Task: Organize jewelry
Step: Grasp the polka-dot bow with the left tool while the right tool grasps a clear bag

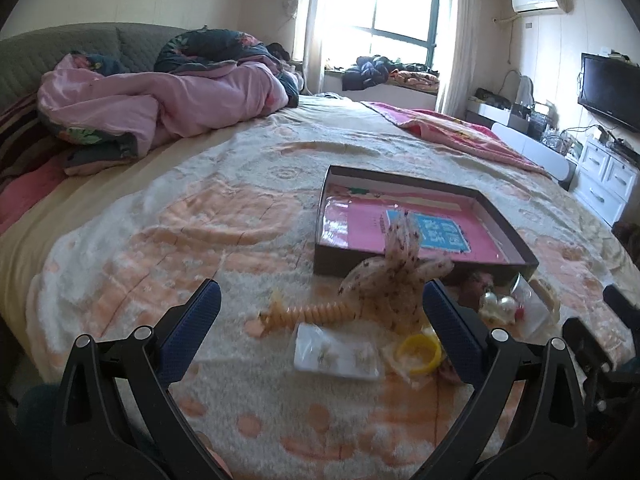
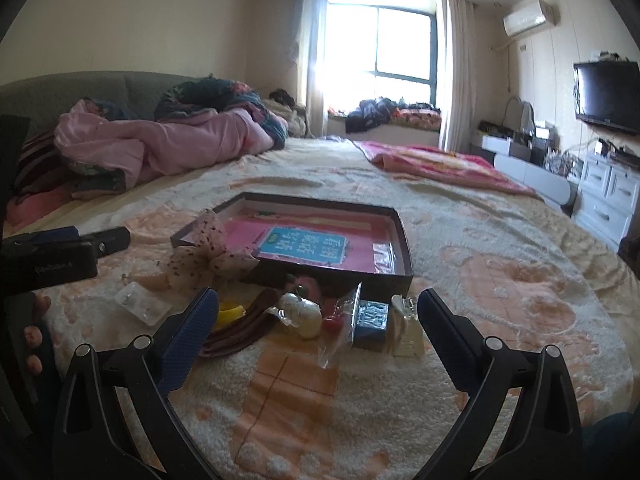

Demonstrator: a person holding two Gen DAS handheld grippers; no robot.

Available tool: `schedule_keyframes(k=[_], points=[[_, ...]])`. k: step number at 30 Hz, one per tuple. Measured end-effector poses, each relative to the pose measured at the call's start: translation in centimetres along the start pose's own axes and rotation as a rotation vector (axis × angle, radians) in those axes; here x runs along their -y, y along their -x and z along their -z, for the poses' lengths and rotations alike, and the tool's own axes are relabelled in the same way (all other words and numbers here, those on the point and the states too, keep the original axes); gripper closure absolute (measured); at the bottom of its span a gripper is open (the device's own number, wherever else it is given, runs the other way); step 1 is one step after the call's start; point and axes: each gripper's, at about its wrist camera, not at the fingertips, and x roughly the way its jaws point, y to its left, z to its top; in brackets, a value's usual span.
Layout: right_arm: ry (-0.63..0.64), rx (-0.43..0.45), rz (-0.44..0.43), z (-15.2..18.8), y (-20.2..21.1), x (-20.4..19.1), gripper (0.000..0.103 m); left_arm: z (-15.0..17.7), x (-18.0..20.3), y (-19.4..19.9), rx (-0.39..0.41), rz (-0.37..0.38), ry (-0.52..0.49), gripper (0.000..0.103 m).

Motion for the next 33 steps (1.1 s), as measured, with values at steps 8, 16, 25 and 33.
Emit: schedule_keyframes(k=[8,16,25,33], points=[[-0.019,-0.072,0.036,-0.5,-2.9,0.0,0.015,-2.2,1.2,-4.8,-0.091,-0.021,-0.075,0.01],[-0.083,-0.148,0.028,0.7,-4.9,0.9,0.034,-2.4,1.8,-8.3,-0.153,0.047,-0.125,0.01],[-0.133,-0.205,0.006,1.8,-6.2,2.2,0.062,-2.0,2.0,-9.7,-0.181,0.147,-0.146,0.017],[-0.124,-0.213,-0.011,2.2,-6.5,2.1,0.089,-1.2,2.3,-10.9,-0.219,0.201,-0.159,0.048]])
